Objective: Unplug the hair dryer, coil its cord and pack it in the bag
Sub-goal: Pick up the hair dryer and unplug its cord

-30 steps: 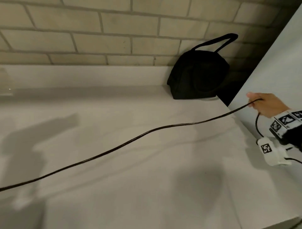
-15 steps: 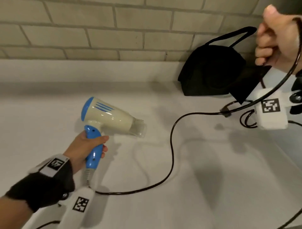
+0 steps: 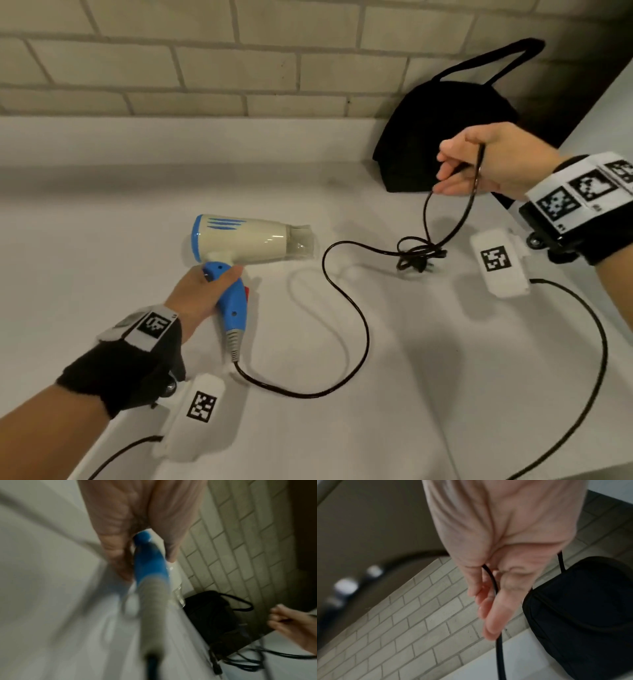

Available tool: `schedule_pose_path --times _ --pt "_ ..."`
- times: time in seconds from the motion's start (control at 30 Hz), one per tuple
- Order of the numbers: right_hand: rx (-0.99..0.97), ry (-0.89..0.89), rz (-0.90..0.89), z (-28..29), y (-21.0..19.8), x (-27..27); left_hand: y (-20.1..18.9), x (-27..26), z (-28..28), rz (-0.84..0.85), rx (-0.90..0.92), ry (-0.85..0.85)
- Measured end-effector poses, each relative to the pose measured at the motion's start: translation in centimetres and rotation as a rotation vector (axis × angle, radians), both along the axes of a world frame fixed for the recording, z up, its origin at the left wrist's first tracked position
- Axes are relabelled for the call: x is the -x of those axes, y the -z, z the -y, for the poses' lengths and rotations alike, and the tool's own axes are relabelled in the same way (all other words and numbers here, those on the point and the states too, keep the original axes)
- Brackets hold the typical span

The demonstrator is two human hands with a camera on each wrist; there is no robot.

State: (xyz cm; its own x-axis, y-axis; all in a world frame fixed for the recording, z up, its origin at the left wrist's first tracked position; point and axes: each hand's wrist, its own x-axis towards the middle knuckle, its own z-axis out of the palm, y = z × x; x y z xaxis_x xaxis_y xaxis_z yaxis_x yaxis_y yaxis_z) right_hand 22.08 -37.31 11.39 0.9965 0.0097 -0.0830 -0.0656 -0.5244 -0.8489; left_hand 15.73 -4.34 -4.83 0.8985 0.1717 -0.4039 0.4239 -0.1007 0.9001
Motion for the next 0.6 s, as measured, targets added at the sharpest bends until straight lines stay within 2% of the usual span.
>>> schedule_pose_path --times 0.07,0.13,0.2,0.23,0.37,0.4,0.47,0.57,0.6 --pt "0.037 -0.024 0.034 -0.6 0.3 0.3 -1.4 0.8 -0.7 0.08 -0.237 0.033" --pt "0.092 -0.107 0.074 -1.3 0.5 0.9 -3.8 2.5 -0.8 0.251 -0.436 0.059" --pt "0.131 -0.202 0.096 -2.6 0.6 1.7 -6.9 4.3 0.3 0.483 -0.43 0.198" --pt "0.155 -0.255 0.108 -3.6 0.6 2.2 -8.2 4.9 1.4 0.543 -0.396 0.276" --pt "0.372 -0.459 0.292 -7.4 0.6 4.0 -10.5 4.4 7.8 0.513 -0.426 0.491" --pt "0.408 -0.489 0.349 -8.0 0.6 4.3 -10.9 4.2 9.5 0.525 -0.397 0.518" --pt "0.416 -0.503 0.433 -8.4 0.5 4.5 -11.0 3.4 11.4 0.559 -0.206 0.484" --pt "0.366 -0.493 0.469 -7.1 1.7 3.7 -12.8 3.4 9.9 0.582 0.093 0.356" --pt "0.369 -0.468 0.462 -6.4 2.3 3.3 -13.3 3.5 9.0 0.638 0.167 0.317"
